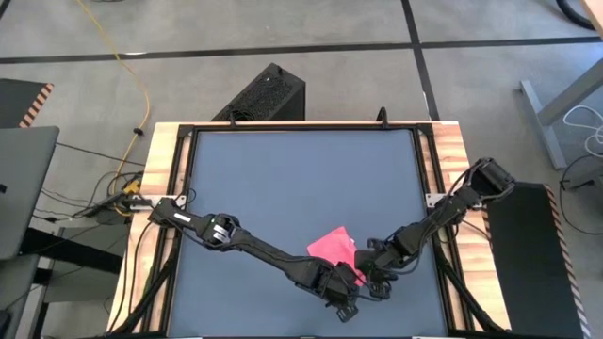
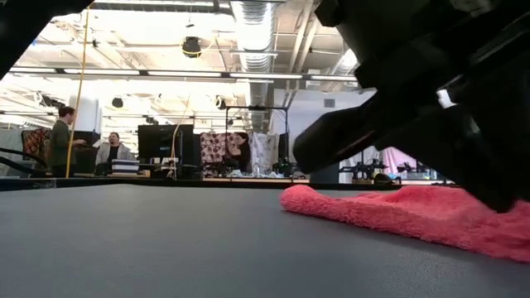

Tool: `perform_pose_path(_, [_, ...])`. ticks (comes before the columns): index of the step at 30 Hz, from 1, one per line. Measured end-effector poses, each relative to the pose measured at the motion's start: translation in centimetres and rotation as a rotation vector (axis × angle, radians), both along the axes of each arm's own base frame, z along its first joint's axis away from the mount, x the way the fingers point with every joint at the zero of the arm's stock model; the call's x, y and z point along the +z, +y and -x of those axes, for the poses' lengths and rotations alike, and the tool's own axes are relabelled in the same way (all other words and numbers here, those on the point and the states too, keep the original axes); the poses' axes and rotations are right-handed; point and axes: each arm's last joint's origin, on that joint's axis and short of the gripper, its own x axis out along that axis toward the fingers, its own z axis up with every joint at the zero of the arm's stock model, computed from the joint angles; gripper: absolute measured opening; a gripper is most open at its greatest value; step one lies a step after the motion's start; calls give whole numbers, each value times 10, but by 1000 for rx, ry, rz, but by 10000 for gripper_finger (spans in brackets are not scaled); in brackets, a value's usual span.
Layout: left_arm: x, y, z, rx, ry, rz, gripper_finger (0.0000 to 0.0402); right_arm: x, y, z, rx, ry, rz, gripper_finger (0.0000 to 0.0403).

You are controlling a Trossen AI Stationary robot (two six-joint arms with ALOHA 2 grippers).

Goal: Roll towel
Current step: Roll the pink towel

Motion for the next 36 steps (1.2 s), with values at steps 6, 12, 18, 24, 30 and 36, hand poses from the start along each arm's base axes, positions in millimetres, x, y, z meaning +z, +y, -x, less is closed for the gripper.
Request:
perform_pose_path(6, [2,-1,1,-22,2,13,0,0,-5,-3,1,62,-82,33])
perform_pose_path(12, [9,-1,2,-60,-5,17,0,1,-12,-7,7,126,-183,33])
perform_pose_path(18, [19,2,7,-77,0,-53,0,2,-21,-11,-5,169,-239,33])
perform_pose_path(24, [20,7,9,-64,36,-72,0,1,-31,-14,-41,193,-253,33])
perform_pose_path(30, [20,7,10,-54,47,-72,0,1,-34,-16,-49,190,-255,33])
perform_pose_path(36, [15,7,10,-58,61,-50,0,1,-33,-16,-51,186,-248,33])
